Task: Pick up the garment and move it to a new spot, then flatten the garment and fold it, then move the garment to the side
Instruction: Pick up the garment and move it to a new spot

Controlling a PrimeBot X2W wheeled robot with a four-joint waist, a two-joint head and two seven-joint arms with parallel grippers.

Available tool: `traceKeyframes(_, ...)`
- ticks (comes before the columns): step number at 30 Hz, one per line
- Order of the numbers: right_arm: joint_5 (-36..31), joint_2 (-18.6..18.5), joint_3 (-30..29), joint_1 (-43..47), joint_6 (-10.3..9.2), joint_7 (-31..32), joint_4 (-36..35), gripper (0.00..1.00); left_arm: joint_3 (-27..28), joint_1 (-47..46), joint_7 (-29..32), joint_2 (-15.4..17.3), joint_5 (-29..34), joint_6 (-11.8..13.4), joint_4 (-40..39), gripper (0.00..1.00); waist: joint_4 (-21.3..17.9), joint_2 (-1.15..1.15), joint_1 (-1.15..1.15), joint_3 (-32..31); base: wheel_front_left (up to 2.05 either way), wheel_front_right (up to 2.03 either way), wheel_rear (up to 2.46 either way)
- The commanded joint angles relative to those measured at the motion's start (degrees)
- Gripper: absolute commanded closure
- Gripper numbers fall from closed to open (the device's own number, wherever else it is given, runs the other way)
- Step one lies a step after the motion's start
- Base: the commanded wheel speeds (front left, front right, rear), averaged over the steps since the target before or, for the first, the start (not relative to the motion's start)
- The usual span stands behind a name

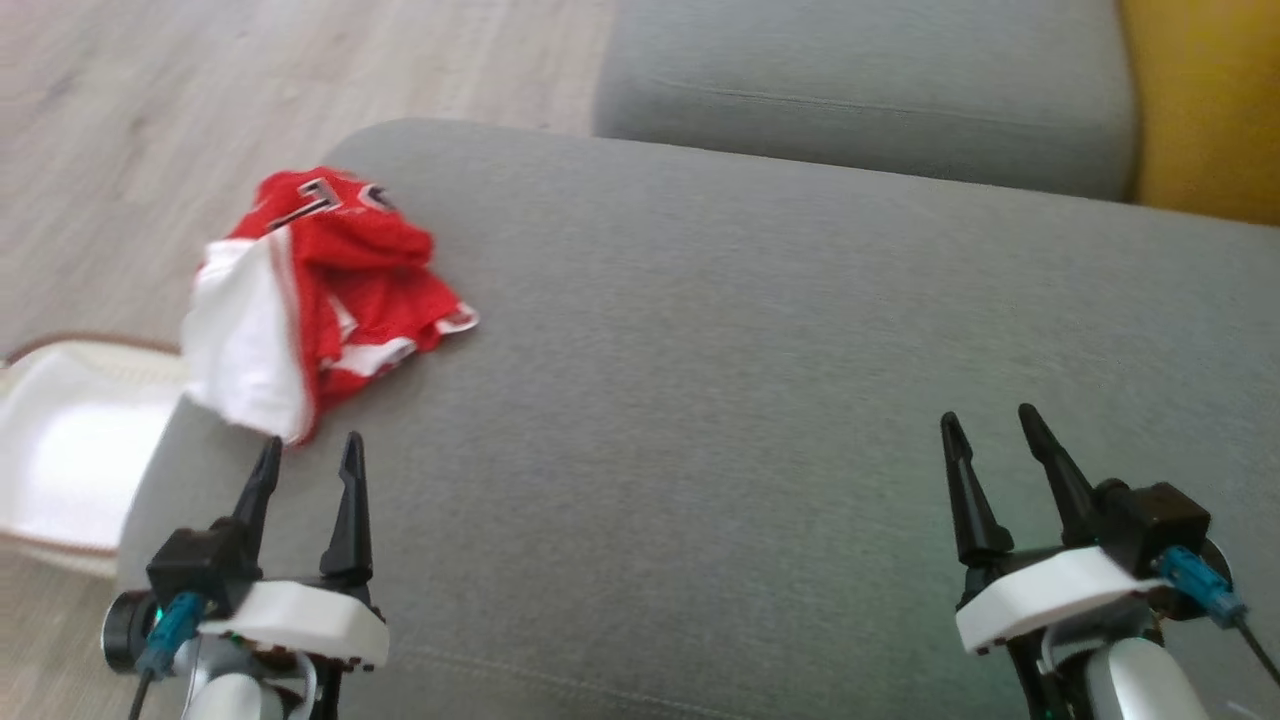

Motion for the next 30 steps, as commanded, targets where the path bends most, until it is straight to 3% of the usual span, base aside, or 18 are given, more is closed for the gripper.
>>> traceKeyframes(1,0.09,-0.25,1.54,-1.86,-0.04,0.12,-2.47,0.00,2.48,-3.06,-0.70,0.66,-0.13,0.31,-1.83,0.00,2.65,0.00,0.00,0.02,0.00,0.00,0.00)
traceKeyframes(12,0.29,-0.25,2.04,-2.07,-0.04,0.67,-3.26,0.00,3.57,-2.86,-0.70,0.67,0.07,0.25,-2.17,0.00,6.51,0.00,0.00,0.12,0.00,0.00,0.00)
traceKeyframes(30,0.02,-0.25,2.10,-3.08,-0.04,1.68,-4.37,0.00,4.11,-4.69,-0.70,0.58,0.89,0.85,-2.13,0.00,6.25,0.00,0.00,3.68,0.00,0.00,0.00)
